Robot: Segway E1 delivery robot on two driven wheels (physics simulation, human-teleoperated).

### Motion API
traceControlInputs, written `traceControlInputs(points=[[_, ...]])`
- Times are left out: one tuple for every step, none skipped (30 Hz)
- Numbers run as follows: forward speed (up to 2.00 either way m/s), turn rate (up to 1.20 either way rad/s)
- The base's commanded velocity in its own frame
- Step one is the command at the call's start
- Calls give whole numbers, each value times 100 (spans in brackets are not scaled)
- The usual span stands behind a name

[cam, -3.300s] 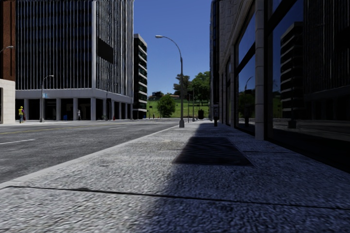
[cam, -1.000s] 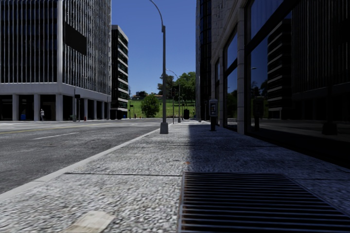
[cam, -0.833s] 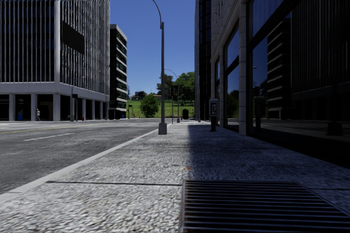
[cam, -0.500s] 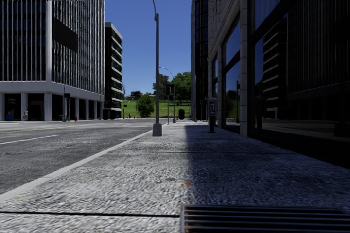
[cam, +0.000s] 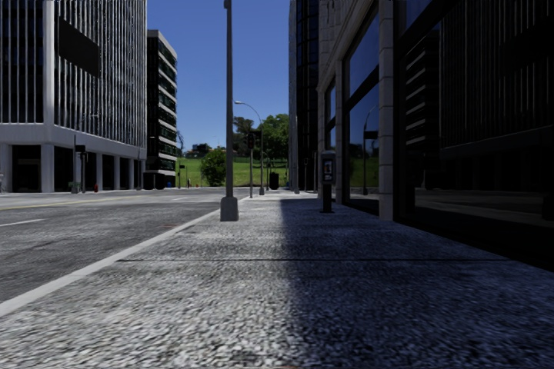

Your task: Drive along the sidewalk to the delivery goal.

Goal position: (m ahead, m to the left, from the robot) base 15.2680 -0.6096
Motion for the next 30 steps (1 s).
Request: traceControlInputs(points=[[200,0],[200,0],[200,0],[200,0],[200,0],[200,0],[200,0],[200,0],[200,0],[200,0],[200,0],[200,0],[200,0],[200,0],[200,0],[200,0],[200,0],[200,0],[200,0],[200,0],[200,0],[200,0],[200,0],[200,0],[200,0],[200,0],[200,0],[200,0],[200,0],[200,0]])
